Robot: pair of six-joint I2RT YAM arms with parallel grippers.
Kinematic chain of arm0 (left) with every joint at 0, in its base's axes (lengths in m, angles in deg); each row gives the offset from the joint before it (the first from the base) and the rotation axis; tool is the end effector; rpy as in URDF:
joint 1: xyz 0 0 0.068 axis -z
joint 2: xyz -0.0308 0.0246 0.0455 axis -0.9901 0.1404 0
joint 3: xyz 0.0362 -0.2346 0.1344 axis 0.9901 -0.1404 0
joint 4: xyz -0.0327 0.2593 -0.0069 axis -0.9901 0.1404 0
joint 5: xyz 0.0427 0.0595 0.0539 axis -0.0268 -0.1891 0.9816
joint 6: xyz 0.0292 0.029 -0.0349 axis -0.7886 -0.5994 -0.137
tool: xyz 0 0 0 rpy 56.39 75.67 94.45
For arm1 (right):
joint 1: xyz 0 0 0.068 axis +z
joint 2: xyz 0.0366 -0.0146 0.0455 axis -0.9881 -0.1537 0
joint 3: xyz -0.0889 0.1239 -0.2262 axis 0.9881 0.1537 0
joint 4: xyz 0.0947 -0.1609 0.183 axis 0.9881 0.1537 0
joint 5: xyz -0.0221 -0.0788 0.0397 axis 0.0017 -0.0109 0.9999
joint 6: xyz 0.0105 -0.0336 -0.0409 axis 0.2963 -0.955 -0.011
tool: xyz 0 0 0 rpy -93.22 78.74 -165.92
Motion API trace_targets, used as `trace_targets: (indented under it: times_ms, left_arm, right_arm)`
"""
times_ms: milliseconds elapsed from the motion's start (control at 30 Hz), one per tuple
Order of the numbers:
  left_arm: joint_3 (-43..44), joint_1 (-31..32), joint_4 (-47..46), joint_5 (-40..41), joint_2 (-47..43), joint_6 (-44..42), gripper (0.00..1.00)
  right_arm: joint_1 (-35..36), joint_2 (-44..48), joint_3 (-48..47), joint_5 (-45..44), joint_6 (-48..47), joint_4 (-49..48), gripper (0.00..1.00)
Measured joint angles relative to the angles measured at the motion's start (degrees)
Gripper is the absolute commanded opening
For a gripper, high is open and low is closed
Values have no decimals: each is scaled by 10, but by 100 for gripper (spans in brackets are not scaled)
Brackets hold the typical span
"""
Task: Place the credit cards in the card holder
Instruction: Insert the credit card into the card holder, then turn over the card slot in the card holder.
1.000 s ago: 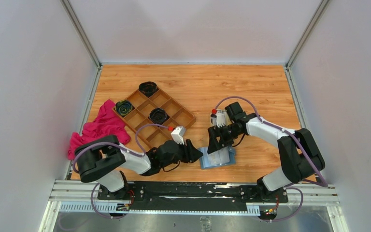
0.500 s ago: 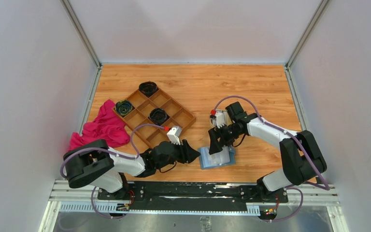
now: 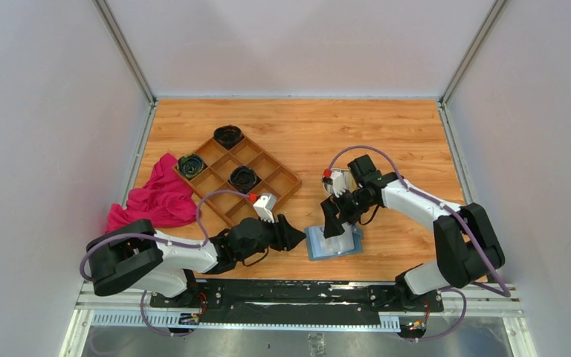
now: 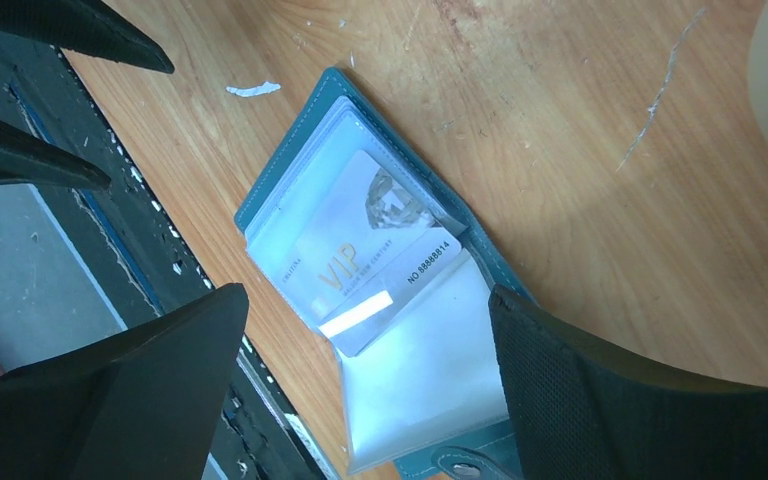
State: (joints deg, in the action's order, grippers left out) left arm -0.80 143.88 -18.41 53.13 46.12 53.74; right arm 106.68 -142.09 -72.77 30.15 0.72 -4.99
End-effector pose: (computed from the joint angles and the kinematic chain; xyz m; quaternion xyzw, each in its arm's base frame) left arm 0.1134 -0.2010 0.1487 0.0416 0.8042 -0.4515 0.3843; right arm 0.2287 0.1338 0.1855 -0.3538 0.8539 0.3460 0.1611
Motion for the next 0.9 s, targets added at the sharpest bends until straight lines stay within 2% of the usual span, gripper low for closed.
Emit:
trace_targets:
  times_ms: [433, 900]
  left_arm:
    - [-8, 0, 12, -2, -19, -3, 50]
    - [-8, 0, 12, -25, -15, 5, 49]
  right_arm:
    - [0, 51, 0, -16, -68, 25, 92]
    - [0, 109, 2, -18, -176, 59, 75]
